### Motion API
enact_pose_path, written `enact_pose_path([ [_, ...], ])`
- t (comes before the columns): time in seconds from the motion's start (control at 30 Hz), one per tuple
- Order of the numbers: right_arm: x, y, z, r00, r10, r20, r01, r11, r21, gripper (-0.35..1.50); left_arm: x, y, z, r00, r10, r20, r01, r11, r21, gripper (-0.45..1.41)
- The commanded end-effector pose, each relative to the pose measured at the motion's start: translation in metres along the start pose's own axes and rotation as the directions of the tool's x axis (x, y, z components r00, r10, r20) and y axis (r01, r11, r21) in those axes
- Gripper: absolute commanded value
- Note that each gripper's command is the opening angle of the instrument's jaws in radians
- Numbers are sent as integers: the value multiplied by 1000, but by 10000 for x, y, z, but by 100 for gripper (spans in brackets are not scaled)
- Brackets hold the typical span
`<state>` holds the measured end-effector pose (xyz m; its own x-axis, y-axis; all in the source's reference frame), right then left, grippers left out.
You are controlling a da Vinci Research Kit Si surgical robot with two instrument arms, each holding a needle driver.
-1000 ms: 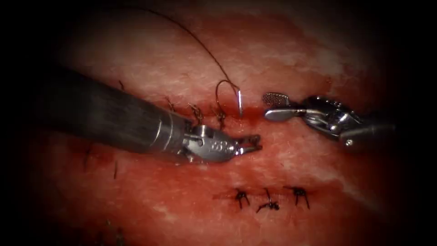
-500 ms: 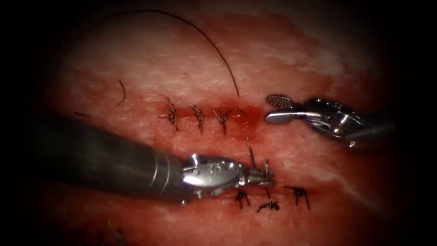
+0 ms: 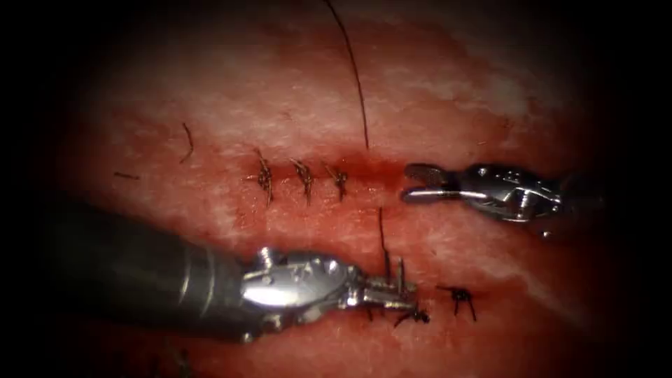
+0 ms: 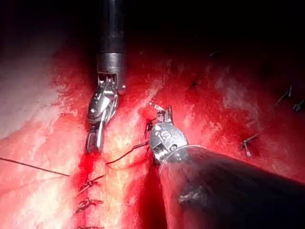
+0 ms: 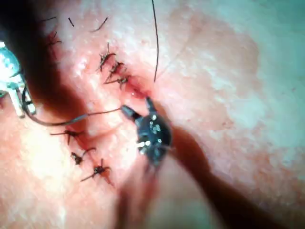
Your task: Wound Closure
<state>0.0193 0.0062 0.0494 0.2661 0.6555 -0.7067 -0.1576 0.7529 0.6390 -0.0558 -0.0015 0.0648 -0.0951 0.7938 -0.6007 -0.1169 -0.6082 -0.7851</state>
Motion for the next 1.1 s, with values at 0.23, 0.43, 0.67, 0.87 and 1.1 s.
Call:
enact_pose_path([
  [0.23, -12, -6, 32, 1000, 14, -3, -14, 1000, -1, -35, -11, 4, 7, 1000, 4, 4, -4, 1000, -3, -45],
  [0.43, -26, -6, 47, 1000, -1, 11, 1, 1000, -5, -35, -10, 7, 3, 1000, 8, 3, -8, 1000, 0, -45],
  [0.67, -49, 4, 54, 997, -22, 71, 23, 1000, -15, -35, -1, 19, -1, 1000, 30, 2, -30, 1000, -5, -45],
  [0.87, -58, 10, 47, 995, -30, 98, 31, 999, -13, -35, 12, 31, -8, 997, 72, 0, -72, 997, -6, -45],
  [1.1, -40, 9, 34, 996, -45, 79, 45, 999, -3, 42, 17, 33, -24, 995, 96, -3, -95, 995, 12, -45],
])
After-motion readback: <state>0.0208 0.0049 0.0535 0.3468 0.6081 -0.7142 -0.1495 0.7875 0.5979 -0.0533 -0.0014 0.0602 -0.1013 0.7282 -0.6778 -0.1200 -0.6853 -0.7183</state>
